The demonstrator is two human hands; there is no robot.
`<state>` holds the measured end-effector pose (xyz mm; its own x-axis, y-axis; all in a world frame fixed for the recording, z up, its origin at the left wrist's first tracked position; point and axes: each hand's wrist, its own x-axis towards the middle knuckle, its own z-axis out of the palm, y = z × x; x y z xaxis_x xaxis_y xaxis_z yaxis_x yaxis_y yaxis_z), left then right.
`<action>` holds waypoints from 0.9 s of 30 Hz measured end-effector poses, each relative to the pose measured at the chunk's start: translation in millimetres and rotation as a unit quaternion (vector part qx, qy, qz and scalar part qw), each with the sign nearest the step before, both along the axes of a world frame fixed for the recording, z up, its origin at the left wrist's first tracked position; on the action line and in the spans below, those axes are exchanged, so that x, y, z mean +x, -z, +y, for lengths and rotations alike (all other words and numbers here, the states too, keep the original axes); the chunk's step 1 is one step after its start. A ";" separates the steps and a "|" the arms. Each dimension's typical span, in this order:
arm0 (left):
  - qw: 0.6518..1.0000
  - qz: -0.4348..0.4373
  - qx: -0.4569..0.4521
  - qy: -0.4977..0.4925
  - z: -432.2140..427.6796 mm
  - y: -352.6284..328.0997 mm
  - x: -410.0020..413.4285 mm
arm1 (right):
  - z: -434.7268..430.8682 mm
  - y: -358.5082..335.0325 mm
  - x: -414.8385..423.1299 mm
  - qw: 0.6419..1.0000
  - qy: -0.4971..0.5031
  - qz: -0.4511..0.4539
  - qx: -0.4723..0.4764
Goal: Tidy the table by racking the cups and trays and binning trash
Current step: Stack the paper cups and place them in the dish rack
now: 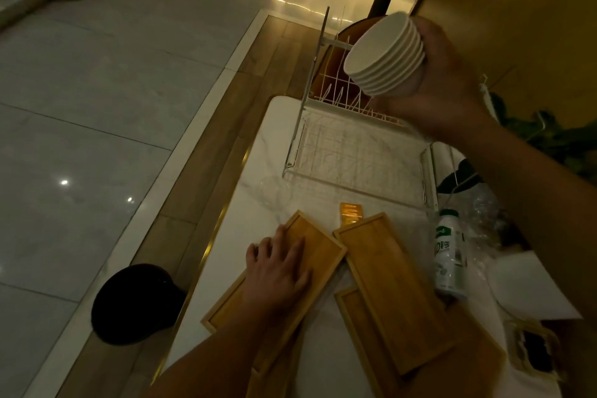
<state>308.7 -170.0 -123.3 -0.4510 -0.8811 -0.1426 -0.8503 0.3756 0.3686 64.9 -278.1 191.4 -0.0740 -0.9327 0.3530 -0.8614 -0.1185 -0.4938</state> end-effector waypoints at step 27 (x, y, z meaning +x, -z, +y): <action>1.000 0.004 -0.016 -0.007 -0.1 -0.4 -0.8 | -149.3 47.6 -35.0 0.959 -0.006 0.143 0.244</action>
